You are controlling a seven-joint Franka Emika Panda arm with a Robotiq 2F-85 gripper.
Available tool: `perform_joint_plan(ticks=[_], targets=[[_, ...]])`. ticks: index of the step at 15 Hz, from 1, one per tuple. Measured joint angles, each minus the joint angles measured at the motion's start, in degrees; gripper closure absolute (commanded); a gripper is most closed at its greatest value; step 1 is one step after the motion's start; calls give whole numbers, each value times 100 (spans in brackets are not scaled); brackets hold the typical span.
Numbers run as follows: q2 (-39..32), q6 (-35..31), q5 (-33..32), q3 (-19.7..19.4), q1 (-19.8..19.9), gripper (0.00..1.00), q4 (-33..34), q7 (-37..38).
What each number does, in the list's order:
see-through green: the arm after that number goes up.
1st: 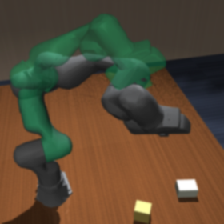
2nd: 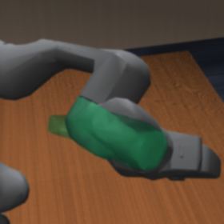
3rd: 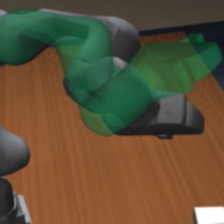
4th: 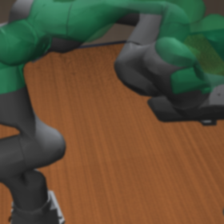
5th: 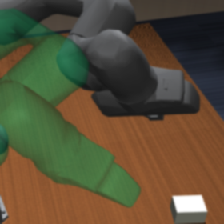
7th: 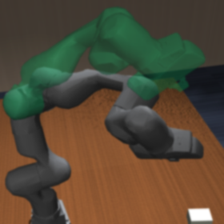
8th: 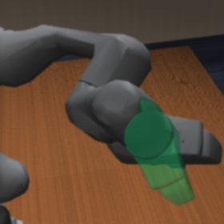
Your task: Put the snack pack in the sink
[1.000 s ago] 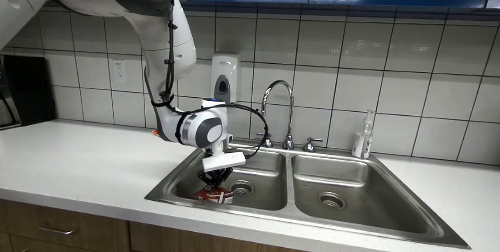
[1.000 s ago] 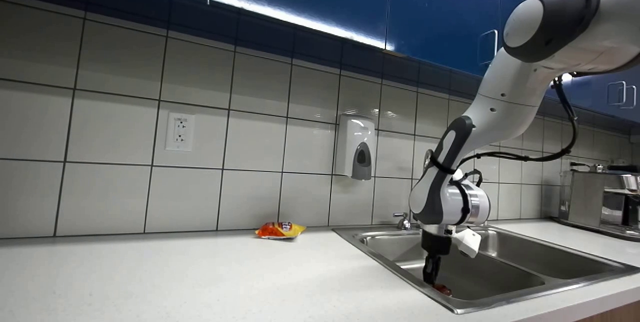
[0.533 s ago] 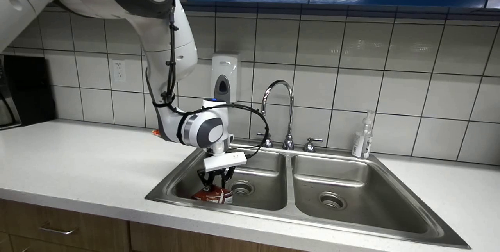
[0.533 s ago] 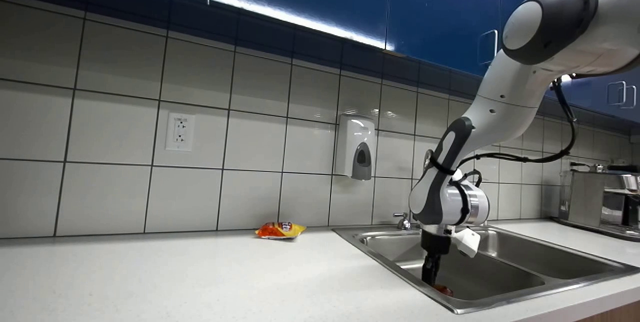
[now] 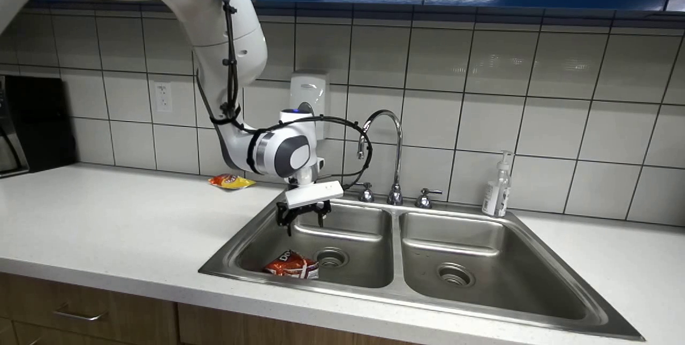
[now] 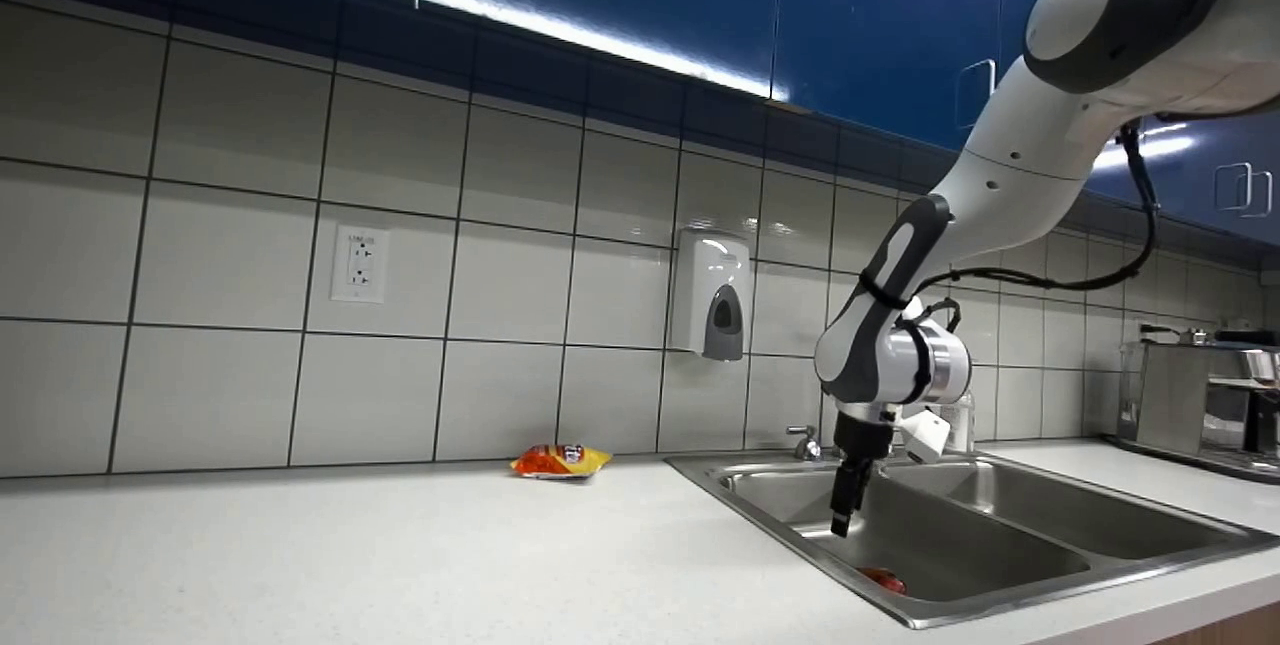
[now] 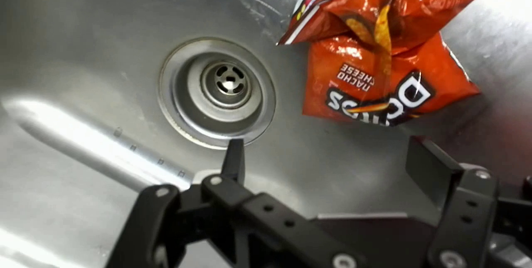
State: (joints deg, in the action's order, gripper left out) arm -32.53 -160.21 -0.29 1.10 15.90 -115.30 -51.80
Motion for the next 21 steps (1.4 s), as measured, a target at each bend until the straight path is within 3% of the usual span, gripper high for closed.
perform_joint_plan(ticks=[8, 14, 21], targets=[[1227, 724, 9, -8, -14, 0, -423, 190], [2450, 1706, 3, -207, -308, 0, -1235, 716], [3709, 2799, 200, -364, -609, 0, -1840, 753]])
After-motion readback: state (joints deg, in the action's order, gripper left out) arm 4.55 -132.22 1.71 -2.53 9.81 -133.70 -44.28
